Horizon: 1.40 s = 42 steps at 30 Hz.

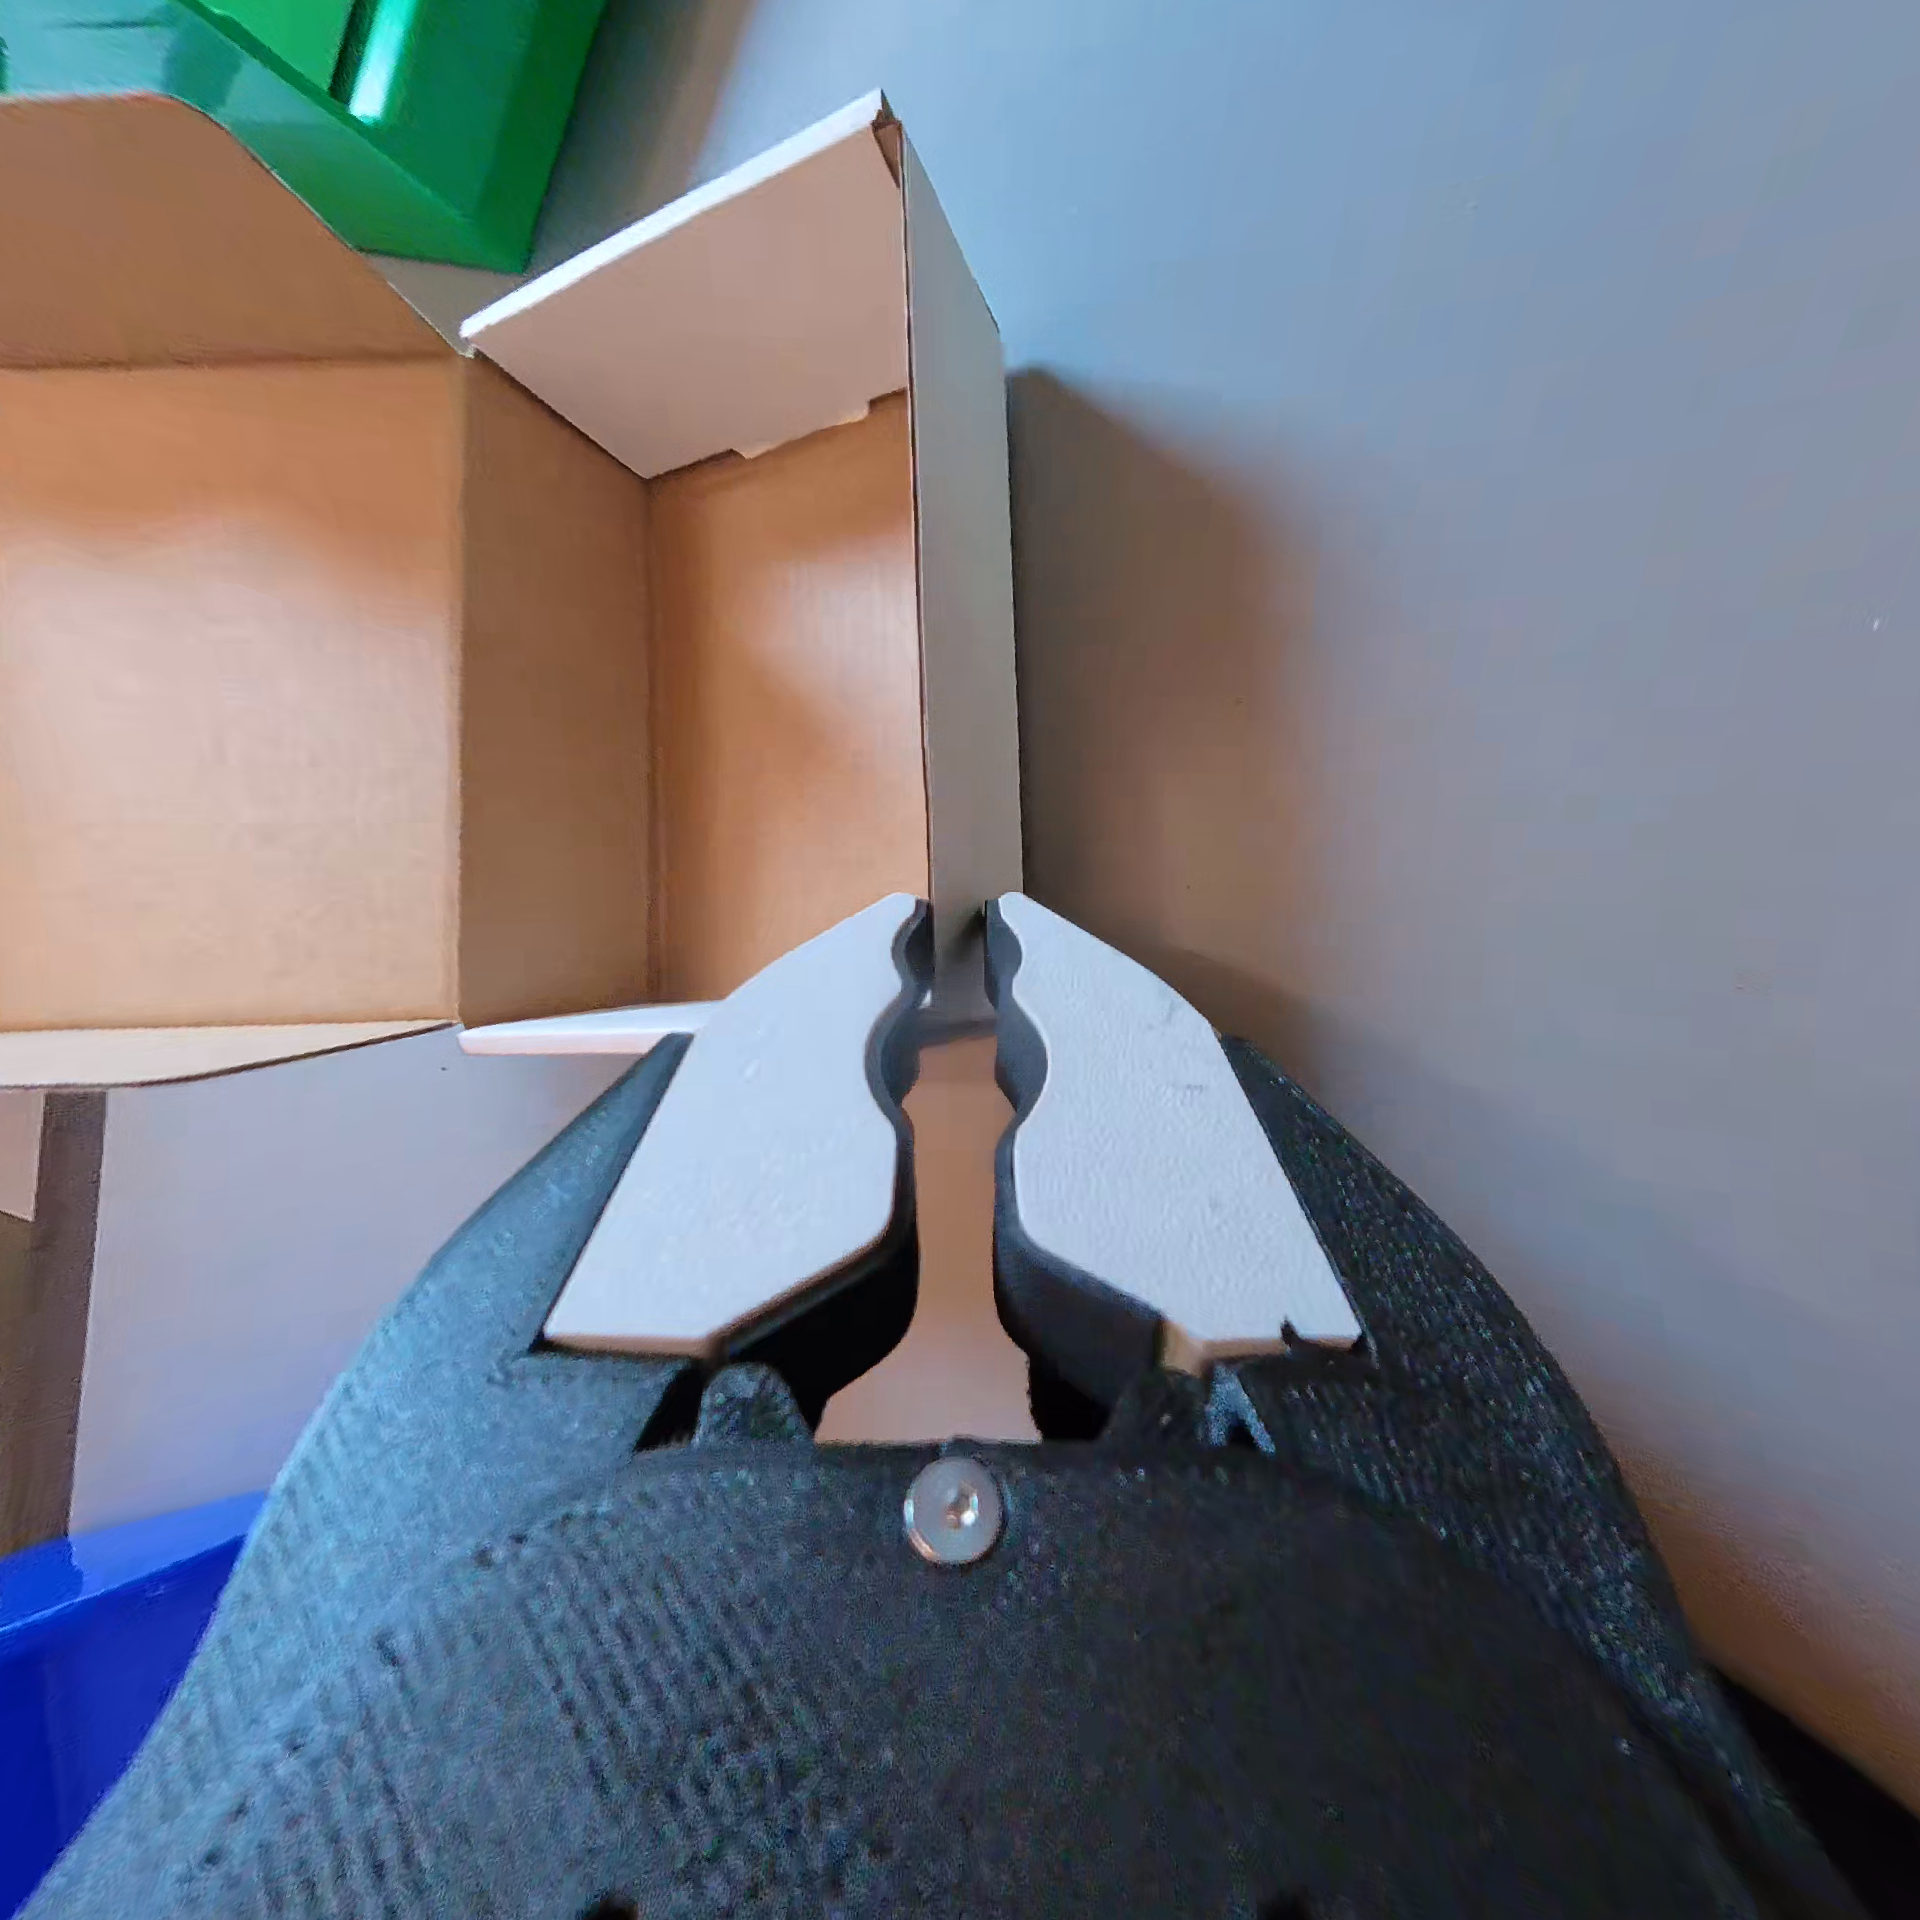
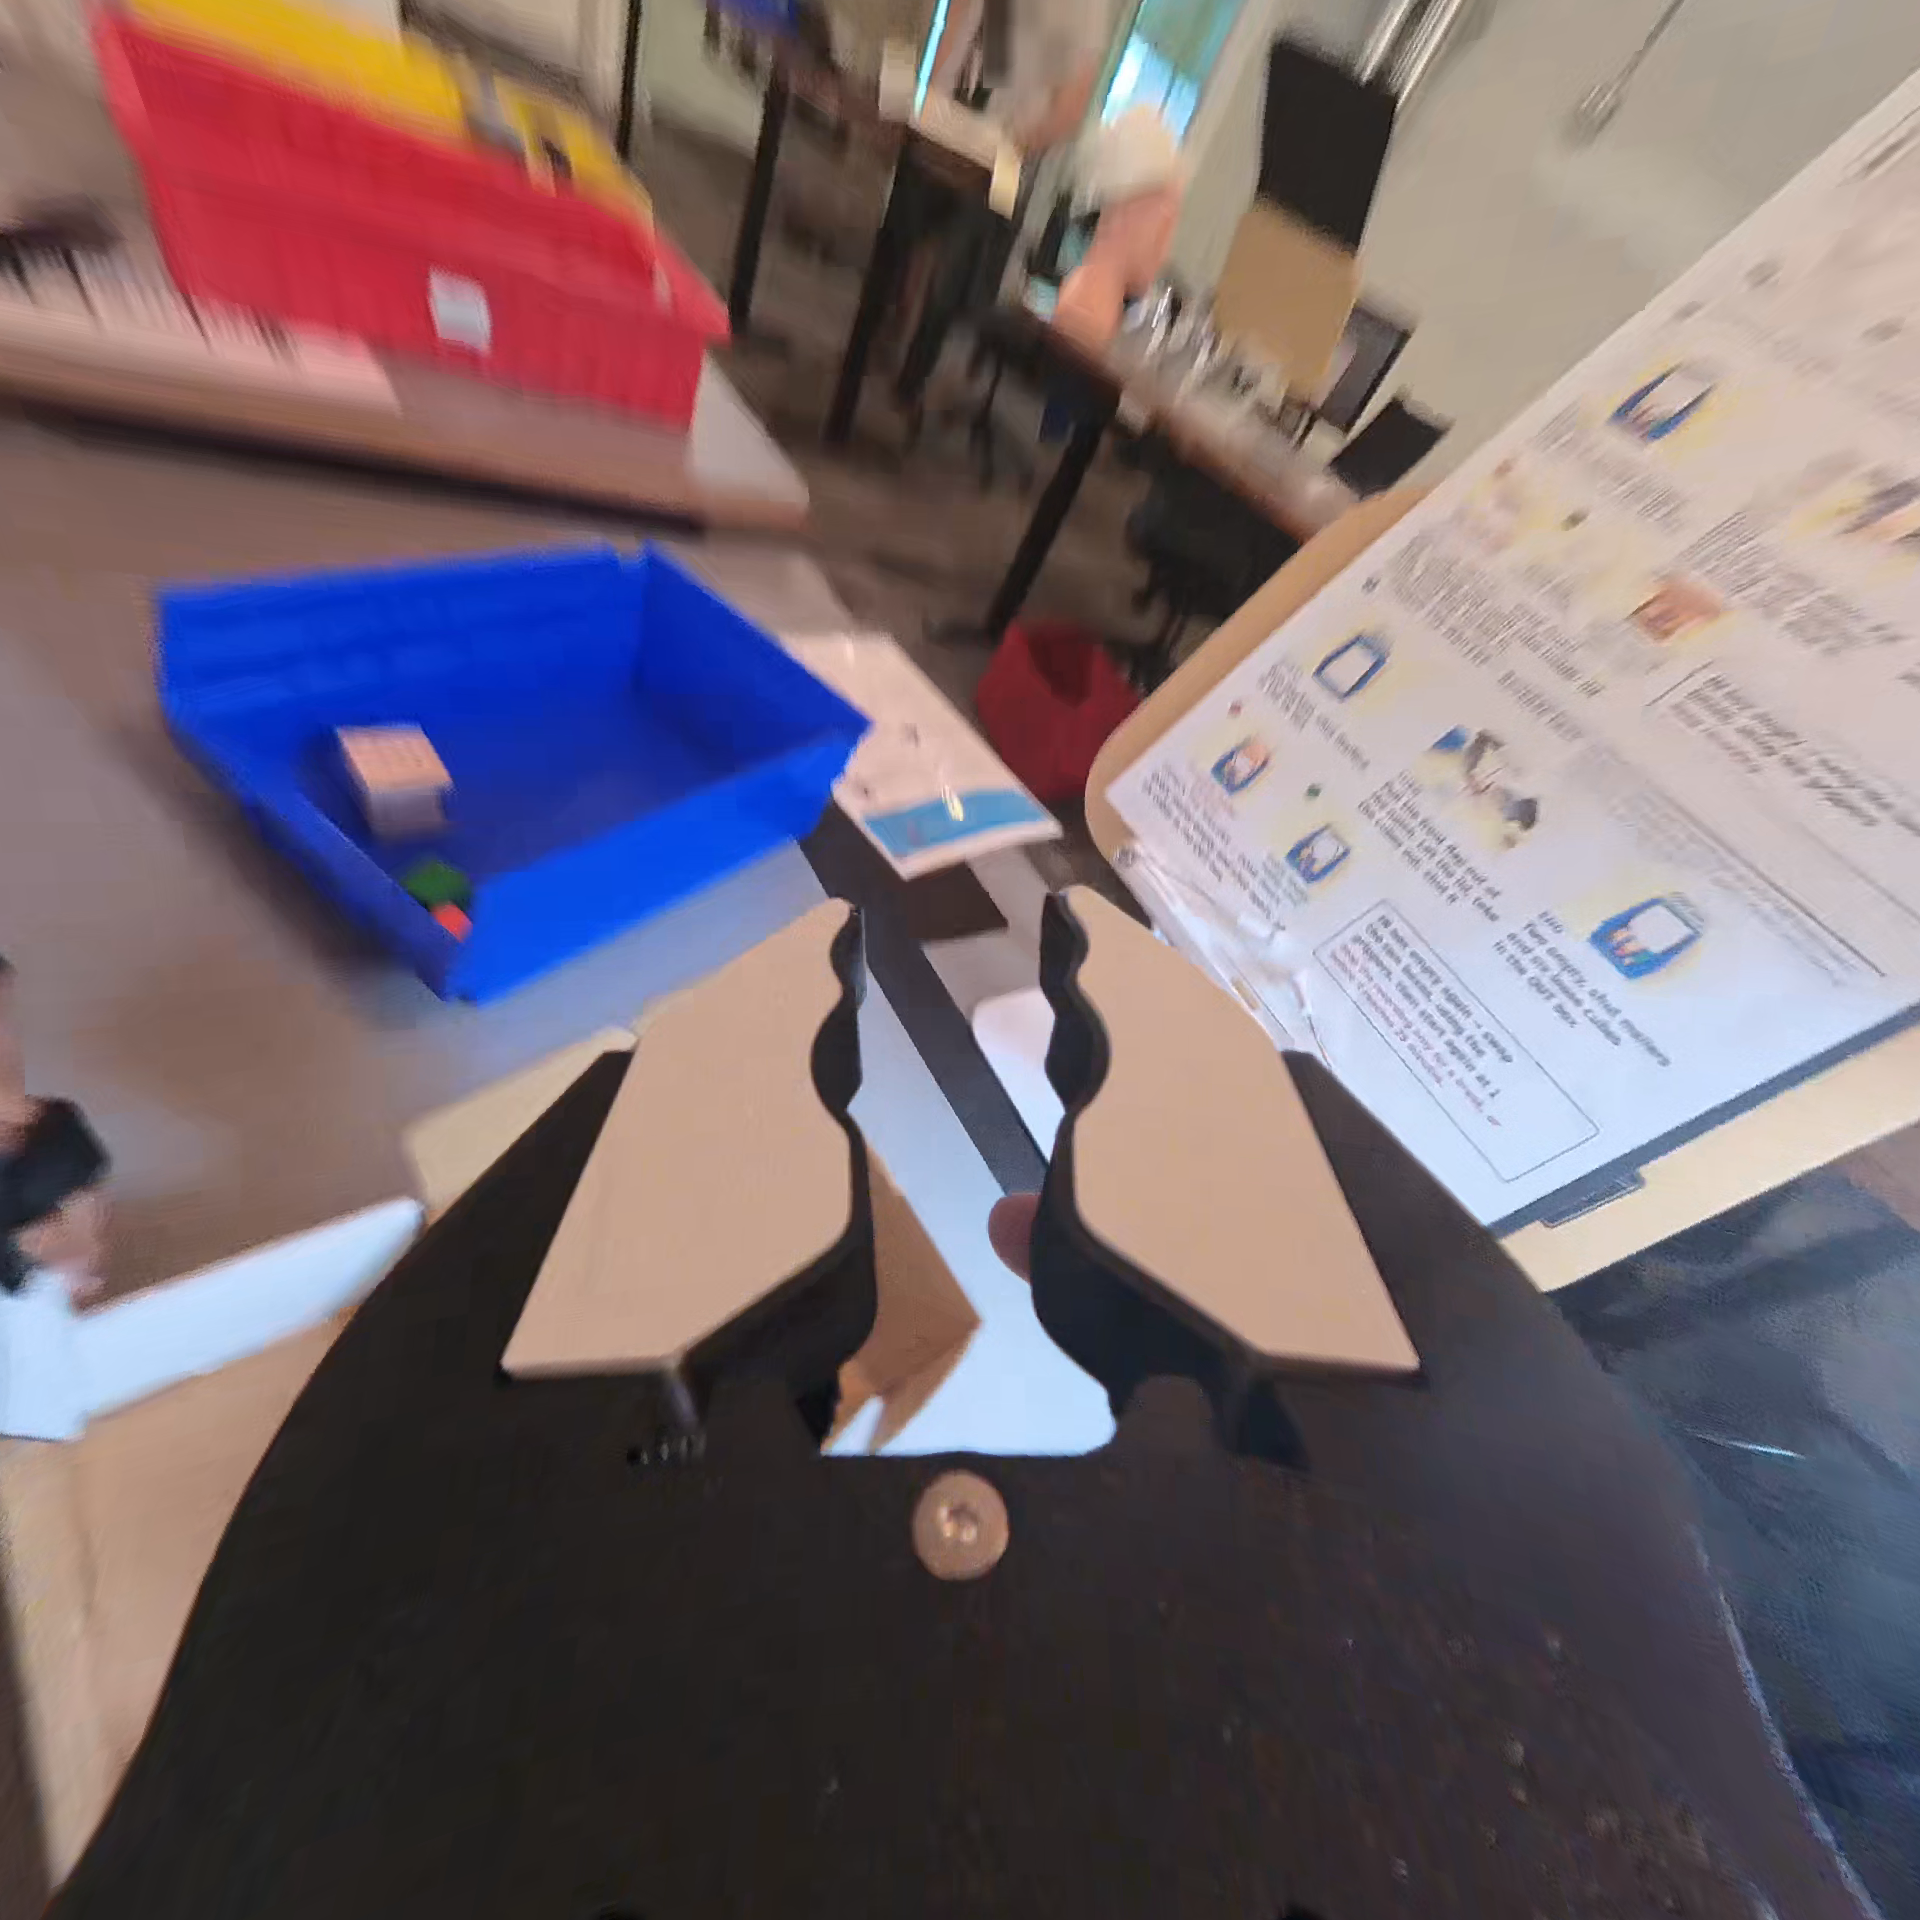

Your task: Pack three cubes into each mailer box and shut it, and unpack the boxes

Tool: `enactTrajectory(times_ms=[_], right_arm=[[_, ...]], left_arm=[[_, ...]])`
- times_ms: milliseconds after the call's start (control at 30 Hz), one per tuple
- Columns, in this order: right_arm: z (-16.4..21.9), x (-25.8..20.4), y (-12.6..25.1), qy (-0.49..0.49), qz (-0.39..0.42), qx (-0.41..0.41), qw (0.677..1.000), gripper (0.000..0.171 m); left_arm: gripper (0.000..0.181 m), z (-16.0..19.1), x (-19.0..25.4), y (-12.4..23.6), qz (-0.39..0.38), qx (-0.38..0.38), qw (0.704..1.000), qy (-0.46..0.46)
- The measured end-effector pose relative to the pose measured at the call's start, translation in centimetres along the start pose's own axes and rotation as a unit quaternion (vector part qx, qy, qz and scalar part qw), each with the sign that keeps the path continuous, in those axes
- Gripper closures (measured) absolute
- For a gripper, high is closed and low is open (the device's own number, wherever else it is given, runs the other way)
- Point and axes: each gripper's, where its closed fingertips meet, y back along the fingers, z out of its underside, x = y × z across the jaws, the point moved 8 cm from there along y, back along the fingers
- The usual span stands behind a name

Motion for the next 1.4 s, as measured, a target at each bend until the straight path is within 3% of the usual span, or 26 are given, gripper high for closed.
enactTrajectory(times_ms=[67,167,267,400,467,567,700,867,967,1033,1200,1400], right_arm=[[0.1,-1.4,3.4,-0.034,0.009,0.062,0.997,0.139],[3.2,-4.1,7.3,-0.076,0.049,0.118,0.989,0.139],[8.7,-6.8,9.6,-0.11,0.097,0.115,0.982,0.139],[15.2,-9.2,10.9,-0.131,0.138,0.074,0.979,0.139],[16.7,-9.7,10.9,-0.114,0.146,0.052,0.981,0.14],[16.3,-9.8,10.5,-0.089,0.136,0.044,0.986,0.14],[16.0,-9.8,9.7,-0.091,0.126,0.054,0.986,0.141],[16.7,-9.8,10.0,-0.098,0.133,0.052,0.985,0.141],[17.1,-9.4,10.5,-0.102,0.145,0.047,0.983,0.142],[17.1,-9.3,10.7,-0.093,0.153,0.046,0.983,0.142],[16.7,-9.4,11.0,-0.061,0.167,0.048,0.983,0.143],[16.5,-9.1,11.2,-0.074,0.169,0.06,0.981,0.144]], left_arm=[[0.169,0.1,-0.3,0.3,-0.001,0.011,1.0,0.01],[0.16,0.3,-0.6,1.6,0.022,0.049,0.998,0.038],[0.154,0.8,-1.9,4.5,0.045,0.128,0.986,0.096],[0.151,3.4,-6.9,10.5,-0.042,0.18,0.967,0.175],[0.148,5.9,-10.1,13.3,-0.109,0.136,0.967,0.186],[0.136,10.1,-14.3,15.6,-0.132,0.013,0.971,0.198],[0.124,15.1,-17.7,15.8,-0.06,-0.116,0.971,0.199],[0.112,19.9,-17.3,12.5,0.057,-0.293,0.938,0.173],[0.116,21.8,-16.6,10.7,0.094,-0.348,0.918,0.166],[0.132,22.3,-16.3,9.7,0.105,-0.364,0.911,0.165],[0.137,19.6,-18.0,11.1,0.067,-0.33,0.927,0.168],[0.137,7.2,-18.4,13.3,0.026,-0.209,0.963,0.171]])
